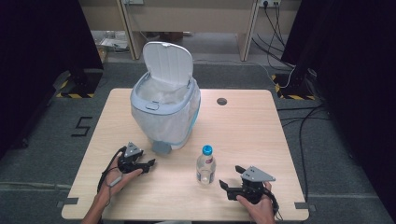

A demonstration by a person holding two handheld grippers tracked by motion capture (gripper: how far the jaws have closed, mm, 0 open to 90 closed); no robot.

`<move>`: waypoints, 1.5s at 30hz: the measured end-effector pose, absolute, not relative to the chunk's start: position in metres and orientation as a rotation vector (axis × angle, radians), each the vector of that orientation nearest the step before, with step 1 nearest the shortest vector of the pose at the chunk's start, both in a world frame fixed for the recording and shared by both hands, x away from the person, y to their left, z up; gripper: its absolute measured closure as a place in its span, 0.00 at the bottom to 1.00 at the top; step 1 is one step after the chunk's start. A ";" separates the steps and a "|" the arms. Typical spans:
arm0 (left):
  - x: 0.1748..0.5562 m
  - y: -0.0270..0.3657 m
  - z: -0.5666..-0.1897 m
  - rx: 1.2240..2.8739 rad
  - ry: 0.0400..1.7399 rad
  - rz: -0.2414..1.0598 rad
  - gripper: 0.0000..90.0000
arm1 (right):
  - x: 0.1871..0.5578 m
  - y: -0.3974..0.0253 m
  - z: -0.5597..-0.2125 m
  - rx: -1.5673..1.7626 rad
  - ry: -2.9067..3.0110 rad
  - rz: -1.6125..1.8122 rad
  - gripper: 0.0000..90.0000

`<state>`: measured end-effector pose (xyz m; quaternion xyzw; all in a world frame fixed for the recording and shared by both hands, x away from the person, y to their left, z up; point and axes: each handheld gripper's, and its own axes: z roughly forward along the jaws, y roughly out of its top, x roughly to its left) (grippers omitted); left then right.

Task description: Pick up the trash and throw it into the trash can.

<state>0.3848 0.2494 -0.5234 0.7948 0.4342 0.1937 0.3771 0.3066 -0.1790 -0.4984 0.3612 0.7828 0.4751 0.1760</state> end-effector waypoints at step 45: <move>0.386 0.250 -0.524 2.033 1.143 0.496 0.24 | 0.330 -0.115 -0.494 0.848 2.155 1.467 0.31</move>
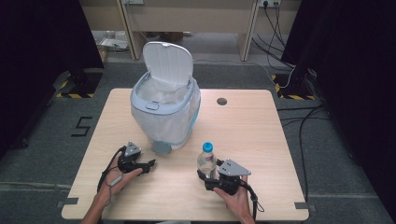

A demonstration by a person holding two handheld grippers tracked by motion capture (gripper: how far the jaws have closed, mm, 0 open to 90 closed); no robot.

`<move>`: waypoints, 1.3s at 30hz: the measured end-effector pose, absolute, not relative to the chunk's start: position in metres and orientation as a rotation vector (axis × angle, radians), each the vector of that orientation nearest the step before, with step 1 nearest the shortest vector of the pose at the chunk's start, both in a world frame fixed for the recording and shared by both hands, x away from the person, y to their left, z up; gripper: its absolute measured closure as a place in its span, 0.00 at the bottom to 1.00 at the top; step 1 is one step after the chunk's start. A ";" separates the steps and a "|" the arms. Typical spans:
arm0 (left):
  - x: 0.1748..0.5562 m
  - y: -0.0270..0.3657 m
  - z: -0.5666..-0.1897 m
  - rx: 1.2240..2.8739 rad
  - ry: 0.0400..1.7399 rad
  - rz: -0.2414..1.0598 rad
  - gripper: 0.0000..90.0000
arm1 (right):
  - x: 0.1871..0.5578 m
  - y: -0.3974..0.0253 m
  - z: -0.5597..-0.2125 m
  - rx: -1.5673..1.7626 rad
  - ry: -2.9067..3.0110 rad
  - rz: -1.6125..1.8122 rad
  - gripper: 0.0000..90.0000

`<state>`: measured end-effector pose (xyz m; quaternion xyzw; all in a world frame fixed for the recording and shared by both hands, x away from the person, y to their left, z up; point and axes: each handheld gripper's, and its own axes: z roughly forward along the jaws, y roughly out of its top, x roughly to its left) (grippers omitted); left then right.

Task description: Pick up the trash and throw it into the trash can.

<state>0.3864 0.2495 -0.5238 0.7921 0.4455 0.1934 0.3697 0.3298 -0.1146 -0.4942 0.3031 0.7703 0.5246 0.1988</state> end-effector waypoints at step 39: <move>0.386 0.249 -0.524 2.035 1.141 0.495 0.23 | 0.399 -0.105 -0.348 0.851 2.037 1.532 0.31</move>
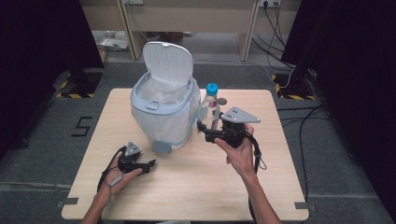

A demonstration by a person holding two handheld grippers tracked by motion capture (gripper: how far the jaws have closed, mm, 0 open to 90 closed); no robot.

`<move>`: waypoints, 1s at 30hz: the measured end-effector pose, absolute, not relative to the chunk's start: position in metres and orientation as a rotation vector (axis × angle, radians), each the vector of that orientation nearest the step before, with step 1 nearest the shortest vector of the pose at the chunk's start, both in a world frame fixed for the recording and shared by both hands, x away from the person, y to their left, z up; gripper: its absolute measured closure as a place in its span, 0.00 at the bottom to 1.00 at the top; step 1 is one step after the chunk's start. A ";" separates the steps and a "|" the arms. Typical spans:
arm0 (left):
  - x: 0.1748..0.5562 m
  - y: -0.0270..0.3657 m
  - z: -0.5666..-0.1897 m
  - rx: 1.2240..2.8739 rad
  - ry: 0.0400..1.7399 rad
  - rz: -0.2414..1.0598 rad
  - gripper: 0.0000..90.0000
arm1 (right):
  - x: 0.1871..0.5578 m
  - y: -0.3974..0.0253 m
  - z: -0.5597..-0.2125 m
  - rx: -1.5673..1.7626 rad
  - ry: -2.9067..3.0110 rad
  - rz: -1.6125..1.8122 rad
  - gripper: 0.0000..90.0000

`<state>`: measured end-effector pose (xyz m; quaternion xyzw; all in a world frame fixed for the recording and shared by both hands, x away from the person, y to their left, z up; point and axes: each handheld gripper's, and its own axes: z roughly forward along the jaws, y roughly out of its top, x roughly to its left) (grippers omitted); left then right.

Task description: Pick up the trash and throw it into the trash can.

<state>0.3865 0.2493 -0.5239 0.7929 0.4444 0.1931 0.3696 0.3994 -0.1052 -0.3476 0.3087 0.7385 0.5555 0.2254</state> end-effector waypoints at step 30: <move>0.387 0.249 -0.524 2.035 1.140 0.494 0.23 | 0.419 -0.086 -0.287 0.810 1.993 1.548 0.31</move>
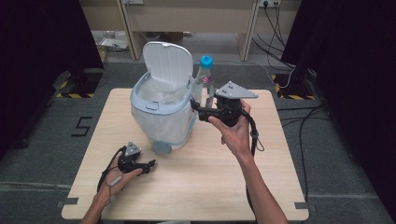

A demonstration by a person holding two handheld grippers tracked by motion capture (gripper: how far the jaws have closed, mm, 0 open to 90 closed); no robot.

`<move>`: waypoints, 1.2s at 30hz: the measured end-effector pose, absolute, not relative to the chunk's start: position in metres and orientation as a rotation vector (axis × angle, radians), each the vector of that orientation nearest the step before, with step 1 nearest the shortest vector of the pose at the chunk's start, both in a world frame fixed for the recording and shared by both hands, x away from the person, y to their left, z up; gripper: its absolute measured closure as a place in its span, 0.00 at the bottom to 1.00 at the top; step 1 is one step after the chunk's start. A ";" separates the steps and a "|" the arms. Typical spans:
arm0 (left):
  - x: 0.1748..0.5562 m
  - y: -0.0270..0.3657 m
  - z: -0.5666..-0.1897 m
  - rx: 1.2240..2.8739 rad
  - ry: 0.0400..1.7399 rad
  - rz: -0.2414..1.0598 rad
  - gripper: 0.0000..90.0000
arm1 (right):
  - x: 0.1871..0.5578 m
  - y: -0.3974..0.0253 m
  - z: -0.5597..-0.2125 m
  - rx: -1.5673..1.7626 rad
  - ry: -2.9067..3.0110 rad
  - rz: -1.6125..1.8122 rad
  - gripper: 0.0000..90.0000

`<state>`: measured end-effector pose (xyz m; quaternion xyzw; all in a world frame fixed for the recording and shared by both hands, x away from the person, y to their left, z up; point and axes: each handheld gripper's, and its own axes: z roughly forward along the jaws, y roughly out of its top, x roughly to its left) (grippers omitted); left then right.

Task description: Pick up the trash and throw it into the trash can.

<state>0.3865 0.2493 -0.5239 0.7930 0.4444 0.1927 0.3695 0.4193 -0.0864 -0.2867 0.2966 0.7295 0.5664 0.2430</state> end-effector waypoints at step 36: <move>0.386 0.249 -0.524 2.038 1.141 0.493 0.23 | 0.490 0.007 -0.260 0.787 2.123 1.548 0.31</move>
